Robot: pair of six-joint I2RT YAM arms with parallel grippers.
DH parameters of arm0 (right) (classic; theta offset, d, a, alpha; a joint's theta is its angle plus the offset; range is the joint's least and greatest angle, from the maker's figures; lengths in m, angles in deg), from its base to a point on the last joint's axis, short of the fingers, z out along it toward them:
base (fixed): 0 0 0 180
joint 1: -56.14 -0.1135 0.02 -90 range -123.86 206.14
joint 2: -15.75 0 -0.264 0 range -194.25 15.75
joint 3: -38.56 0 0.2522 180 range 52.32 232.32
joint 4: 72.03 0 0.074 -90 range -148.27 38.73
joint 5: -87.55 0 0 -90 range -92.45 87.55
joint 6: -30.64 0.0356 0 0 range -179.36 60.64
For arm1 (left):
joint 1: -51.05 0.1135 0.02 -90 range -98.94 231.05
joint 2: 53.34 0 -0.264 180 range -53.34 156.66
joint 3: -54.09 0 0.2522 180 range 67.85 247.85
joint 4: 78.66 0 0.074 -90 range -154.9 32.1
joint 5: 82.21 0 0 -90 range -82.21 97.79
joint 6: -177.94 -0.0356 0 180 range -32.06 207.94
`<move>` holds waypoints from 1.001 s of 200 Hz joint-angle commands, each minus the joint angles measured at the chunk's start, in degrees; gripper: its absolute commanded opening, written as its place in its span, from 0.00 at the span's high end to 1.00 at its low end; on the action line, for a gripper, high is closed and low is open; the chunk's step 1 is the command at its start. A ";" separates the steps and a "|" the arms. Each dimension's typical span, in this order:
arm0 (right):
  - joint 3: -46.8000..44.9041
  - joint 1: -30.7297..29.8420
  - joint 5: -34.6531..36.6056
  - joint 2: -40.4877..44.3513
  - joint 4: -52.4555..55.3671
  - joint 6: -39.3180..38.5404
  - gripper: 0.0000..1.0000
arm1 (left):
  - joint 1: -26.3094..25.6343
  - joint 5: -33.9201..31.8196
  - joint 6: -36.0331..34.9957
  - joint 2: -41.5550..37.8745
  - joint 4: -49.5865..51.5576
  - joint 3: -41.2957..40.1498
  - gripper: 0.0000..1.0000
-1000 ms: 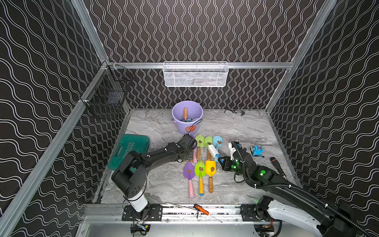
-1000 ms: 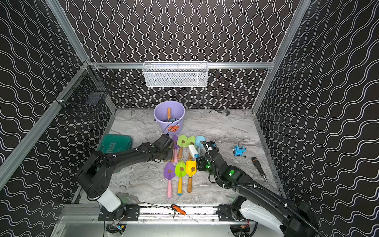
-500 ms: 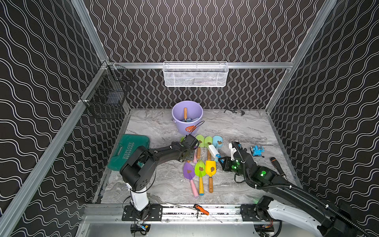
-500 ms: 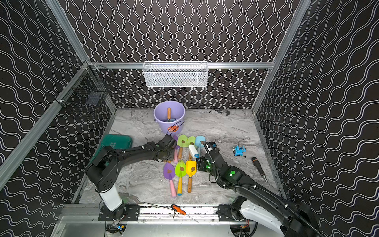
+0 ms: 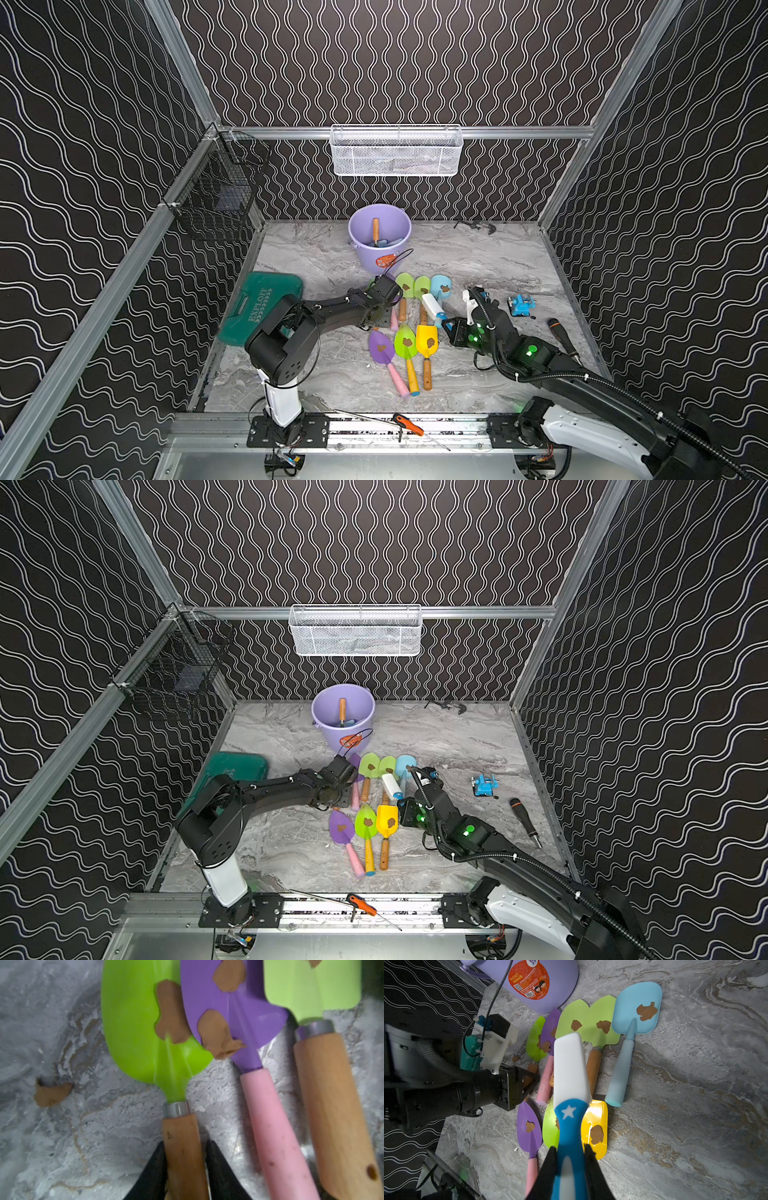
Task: Brush the soil off the hand trowel and place it into the bucket
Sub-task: Pick up the hand trowel from the center of the board.
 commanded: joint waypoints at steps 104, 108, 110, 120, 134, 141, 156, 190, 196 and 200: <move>0.28 -0.07 -1.88 -0.34 -4.31 0.60 1.00 | 1.85 -3.61 -3.54 -3.88 12.00 5.24 1.00; 0.20 -0.07 -1.93 -0.27 -4.43 0.66 1.00 | 2.03 -4.14 -3.73 -4.13 13.13 5.58 1.00; 0.19 -0.09 -1.92 -0.27 -4.44 0.70 1.00 | 2.11 -4.35 -3.87 -4.23 13.70 5.71 1.00; 0.10 -0.13 -1.97 -0.27 -4.83 0.71 1.00 | 2.79 -5.52 -4.18 -4.89 15.75 6.16 1.00; -0.05 -0.07 -2.06 -0.44 -5.46 0.72 1.00 | 4.05 -6.67 -4.59 -5.88 17.90 6.19 1.00; -0.07 -0.07 -2.06 -0.63 -5.90 0.73 1.00 | 4.65 -7.41 -4.82 -6.41 19.05 6.28 1.00; 0.18 -0.12 -2.17 -1.31 -6.22 0.62 1.00 | 5.37 -8.99 -4.99 -7.38 21.73 6.83 1.00; 1.29 -0.07 -2.00 -1.18 -5.68 -0.36 1.00 | 5.31 -2.59 -5.26 -11.33 26.03 7.39 1.00; 1.10 -0.12 -1.74 -0.77 -5.76 -0.41 1.00 | 5.22 -0.87 -5.32 -12.48 26.71 7.04 1.00; 0.80 -0.07 -1.51 -0.35 -5.95 -0.57 1.00 | 5.12 0.14 -5.21 -13.19 27.36 6.88 1.00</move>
